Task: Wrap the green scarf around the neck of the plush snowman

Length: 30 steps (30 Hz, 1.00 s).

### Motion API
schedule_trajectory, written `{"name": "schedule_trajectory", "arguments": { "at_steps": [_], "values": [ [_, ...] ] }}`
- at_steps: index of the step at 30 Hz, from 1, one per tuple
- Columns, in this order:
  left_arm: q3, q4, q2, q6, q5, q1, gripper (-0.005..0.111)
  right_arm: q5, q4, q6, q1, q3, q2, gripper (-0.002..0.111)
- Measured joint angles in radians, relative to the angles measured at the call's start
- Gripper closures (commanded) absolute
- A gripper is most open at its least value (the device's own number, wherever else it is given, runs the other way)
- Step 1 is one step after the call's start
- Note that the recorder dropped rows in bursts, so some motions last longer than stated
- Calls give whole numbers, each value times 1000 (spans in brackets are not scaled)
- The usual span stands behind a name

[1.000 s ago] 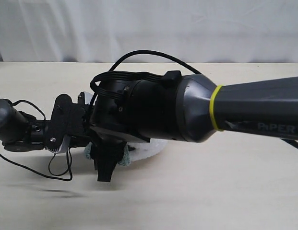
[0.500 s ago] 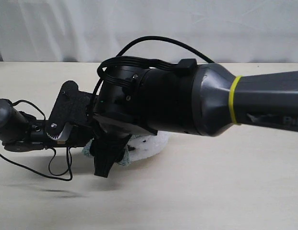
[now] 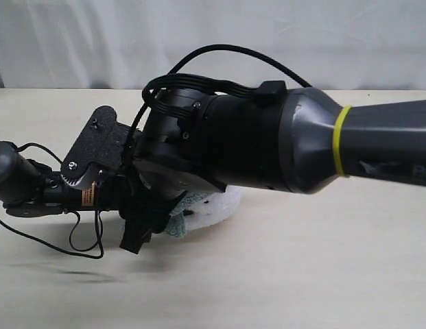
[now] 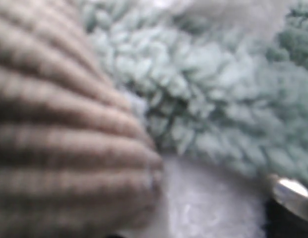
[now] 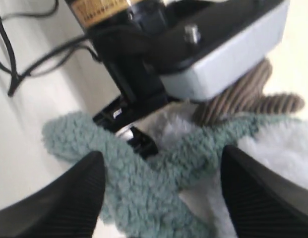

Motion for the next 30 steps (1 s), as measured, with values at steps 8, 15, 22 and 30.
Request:
{"name": "schedule_trajectory", "arguments": {
  "at_steps": [8, 15, 22, 30],
  "values": [
    [0, -2, 0, 0, 0, 0, 107, 71, 130, -16, 8, 0, -80, 68],
    [0, -2, 0, 0, 0, 0, 107, 90, 197, -230, 43, 42, -56, 58],
    [0, -2, 0, 0, 0, 0, 107, 53, -41, -169, 49, 44, 11, 46],
    [0, -2, 0, 0, 0, 0, 107, 25, -143, -93, 49, 44, 60, 47]
  ]
}}
